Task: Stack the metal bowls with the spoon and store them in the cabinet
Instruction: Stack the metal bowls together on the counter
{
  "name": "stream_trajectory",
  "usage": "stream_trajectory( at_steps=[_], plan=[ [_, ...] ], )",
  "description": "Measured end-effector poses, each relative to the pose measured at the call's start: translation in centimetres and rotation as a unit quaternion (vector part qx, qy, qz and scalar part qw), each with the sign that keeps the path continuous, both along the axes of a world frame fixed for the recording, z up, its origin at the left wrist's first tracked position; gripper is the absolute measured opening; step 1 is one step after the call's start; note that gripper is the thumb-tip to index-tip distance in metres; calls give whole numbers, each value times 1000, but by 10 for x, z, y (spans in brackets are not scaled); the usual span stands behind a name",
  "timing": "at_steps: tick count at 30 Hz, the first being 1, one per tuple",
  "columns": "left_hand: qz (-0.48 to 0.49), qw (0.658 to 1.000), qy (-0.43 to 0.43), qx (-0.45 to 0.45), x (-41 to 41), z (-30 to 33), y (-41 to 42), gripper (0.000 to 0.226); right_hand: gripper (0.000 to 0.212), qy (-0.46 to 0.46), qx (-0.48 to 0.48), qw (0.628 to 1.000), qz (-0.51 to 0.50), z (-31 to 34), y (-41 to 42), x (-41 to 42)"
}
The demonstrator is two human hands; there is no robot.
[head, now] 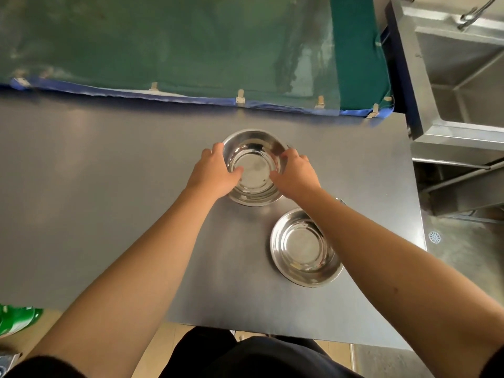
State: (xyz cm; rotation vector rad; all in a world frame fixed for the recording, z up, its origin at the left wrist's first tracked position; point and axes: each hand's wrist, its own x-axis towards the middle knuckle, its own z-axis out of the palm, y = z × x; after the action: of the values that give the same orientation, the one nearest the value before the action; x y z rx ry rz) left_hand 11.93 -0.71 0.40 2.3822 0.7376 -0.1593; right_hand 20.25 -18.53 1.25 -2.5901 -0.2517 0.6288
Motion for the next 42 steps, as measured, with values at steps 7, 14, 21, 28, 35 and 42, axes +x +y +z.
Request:
stream_trajectory(
  at_steps=[7,14,21,28,35,42],
  plan=[
    [-27,1000,6,-11,37,-21,-9,63,55,16,-12,999,-25,-18,-9,27],
    [-28,999,17,-12,54,-41,-11,61,55,24,-29,999,-39,-37,-7,41],
    [-17,999,24,-14,56,-52,-12,64,54,19,-44,998,-30,-49,-5,42],
    [-21,999,27,-28,56,-61,-18,65,52,1,-53,998,-37,-56,-8,40],
    [-18,999,17,-36,58,-70,-19,65,49,9,-45,998,-42,-62,-11,40],
    [5,998,31,-63,70,-77,-5,89,56,13,-25,998,-62,-66,-13,50]
  ],
)
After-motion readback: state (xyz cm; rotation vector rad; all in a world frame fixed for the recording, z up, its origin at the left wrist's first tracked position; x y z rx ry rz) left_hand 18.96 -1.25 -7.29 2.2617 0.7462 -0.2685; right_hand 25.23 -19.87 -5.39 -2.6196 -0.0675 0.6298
